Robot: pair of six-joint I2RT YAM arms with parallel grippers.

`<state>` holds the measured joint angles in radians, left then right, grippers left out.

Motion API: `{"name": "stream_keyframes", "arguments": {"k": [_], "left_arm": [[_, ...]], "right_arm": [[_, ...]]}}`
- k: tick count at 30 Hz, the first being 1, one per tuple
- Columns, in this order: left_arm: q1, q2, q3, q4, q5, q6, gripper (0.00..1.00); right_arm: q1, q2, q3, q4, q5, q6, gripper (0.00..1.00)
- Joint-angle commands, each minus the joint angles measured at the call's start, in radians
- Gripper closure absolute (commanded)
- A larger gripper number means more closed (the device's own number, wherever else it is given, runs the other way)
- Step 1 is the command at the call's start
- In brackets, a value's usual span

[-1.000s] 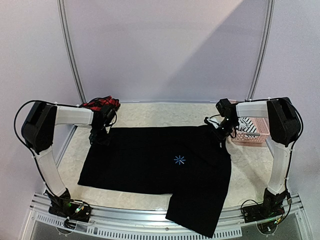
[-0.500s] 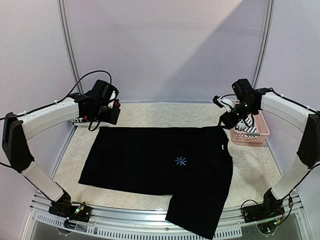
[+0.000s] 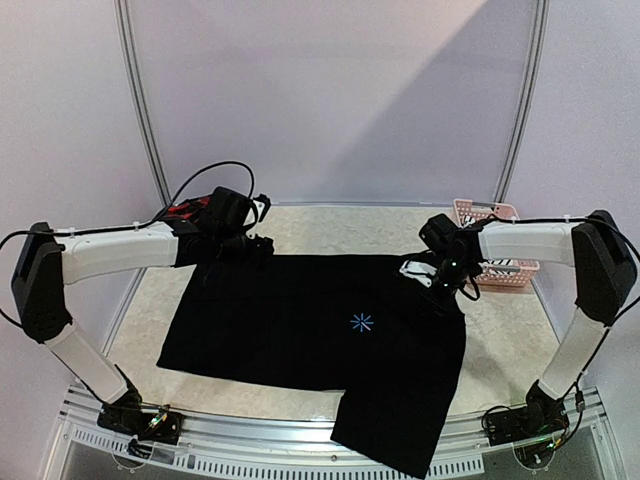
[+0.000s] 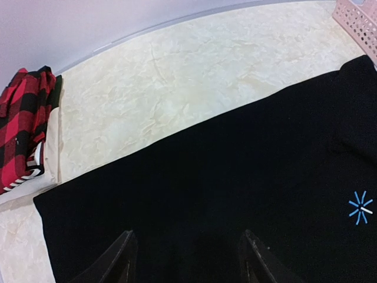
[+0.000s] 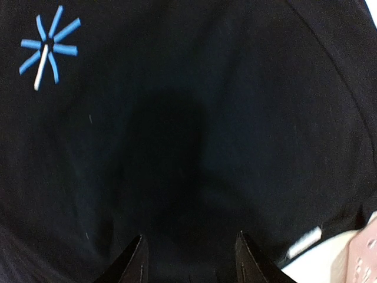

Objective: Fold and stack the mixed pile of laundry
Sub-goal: Adjust the 1/3-folded T-shirt at the center of the board.

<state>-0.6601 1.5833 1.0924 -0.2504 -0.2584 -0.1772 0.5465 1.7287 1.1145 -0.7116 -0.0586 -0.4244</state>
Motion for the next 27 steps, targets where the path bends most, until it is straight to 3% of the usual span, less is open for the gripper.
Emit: {"name": "stream_keyframes", "arguments": {"k": [1, 9, 12, 19, 27], "left_arm": [[0.008, 0.014, 0.03, 0.023, 0.032, -0.013, 0.39], [0.008, 0.014, 0.037, 0.011, 0.023, -0.008, 0.39], [0.008, 0.016, 0.038, 0.008, 0.024, -0.007, 0.39], [0.008, 0.025, 0.04, 0.005, 0.026, -0.004, 0.4], [0.007, 0.038, 0.049, -0.002, 0.061, -0.002, 0.4]], "right_arm": [[0.067, 0.074, 0.061, 0.025, 0.044, -0.005, 0.5], [0.09, 0.116, 0.088, 0.013, 0.081, 0.03, 0.51], [0.092, 0.126, 0.091, 0.009, 0.087, 0.033, 0.59], [0.089, 0.141, 0.135, -0.008, 0.11, 0.041, 0.9], [-0.037, 0.167, 0.329, -0.06, 0.053, 0.037, 0.91]]}}
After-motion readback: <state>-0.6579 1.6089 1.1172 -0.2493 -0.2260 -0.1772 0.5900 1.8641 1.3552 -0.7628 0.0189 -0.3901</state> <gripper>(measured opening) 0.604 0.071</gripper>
